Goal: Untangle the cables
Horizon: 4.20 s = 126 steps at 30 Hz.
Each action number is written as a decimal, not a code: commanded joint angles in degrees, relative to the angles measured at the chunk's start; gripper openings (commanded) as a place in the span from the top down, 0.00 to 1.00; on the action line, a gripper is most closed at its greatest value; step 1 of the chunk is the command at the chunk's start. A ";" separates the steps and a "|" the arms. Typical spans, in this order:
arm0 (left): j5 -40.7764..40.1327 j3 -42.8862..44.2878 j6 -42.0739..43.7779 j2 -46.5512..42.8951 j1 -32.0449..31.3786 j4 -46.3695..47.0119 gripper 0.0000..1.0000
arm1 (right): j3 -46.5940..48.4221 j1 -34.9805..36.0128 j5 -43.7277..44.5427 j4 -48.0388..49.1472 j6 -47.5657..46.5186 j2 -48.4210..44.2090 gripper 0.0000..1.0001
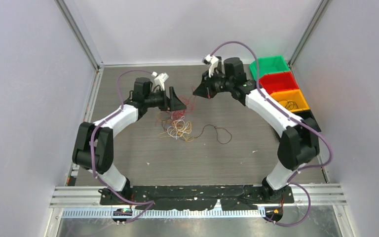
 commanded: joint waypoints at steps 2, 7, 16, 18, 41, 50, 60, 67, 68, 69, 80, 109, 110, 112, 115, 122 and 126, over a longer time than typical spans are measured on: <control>-2.31 1.43 -7.81 5.06 -2.13 7.43 0.32 | 1.97 0.37 -7.58 10.44 10.99 -6.77 0.95; -6.80 -0.11 -6.52 7.67 -1.96 -0.40 0.35 | 7.35 -0.36 -7.98 18.37 21.79 -10.43 0.95; -12.35 -4.11 -2.46 7.16 0.19 -8.92 0.28 | 23.12 -3.76 0.01 26.39 34.76 -10.75 0.95; -12.60 -4.46 -1.71 7.02 0.80 -10.12 0.27 | 26.58 -4.71 0.97 26.32 36.13 -10.18 0.95; -3.74 -10.38 4.88 -2.66 4.99 -6.77 0.36 | 28.05 -6.76 6.40 8.07 15.83 -15.93 0.95; -0.72 -9.88 8.52 -4.82 3.36 -1.48 0.70 | -4.95 -4.97 3.11 -0.67 -13.03 -14.91 0.95; -5.17 -5.69 6.84 1.59 3.35 -6.57 0.67 | 1.61 -3.54 5.48 -4.48 -24.85 1.50 0.94; -6.79 -2.02 6.87 5.53 2.60 -7.33 0.63 | 3.64 -0.24 -1.67 -8.38 -27.89 6.54 0.95; -6.93 -1.46 6.87 5.98 2.39 -7.46 0.62 | 3.92 0.03 -2.09 -9.07 -27.93 7.54 0.95; -7.10 -1.03 6.86 6.45 2.20 -7.55 0.62 | 4.52 0.18 -2.82 -10.00 -28.09 7.91 0.95; -7.40 1.35 6.62 9.44 0.28 -7.60 0.60 | 9.52 2.58 0.10 -16.72 -33.04 15.04 0.60; -8.86 1.80 7.13 9.84 0.28 -9.14 0.56 | 22.12 4.38 9.61 -21.66 -34.12 24.65 0.05; -8.96 1.90 7.13 9.84 0.28 -9.22 0.55 | 22.98 4.64 10.21 -21.78 -34.17 25.30 0.05; -9.19 2.00 7.21 9.85 0.28 -9.63 0.54 | 23.78 5.49 12.09 -21.89 -34.20 27.19 0.05; -10.27 2.37 7.42 10.03 0.28 -10.64 0.52 | 24.00 6.62 17.21 -20.54 -33.36 29.45 0.03; -16.31 2.53 10.18 9.33 0.30 -16.18 0.48 | 24.13 7.38 26.72 -18.63 -32.31 30.63 0.36; -19.26 2.48 13.27 8.39 0.28 -22.46 0.46 | 25.32 6.94 30.71 -20.47 -33.15 29.86 0.85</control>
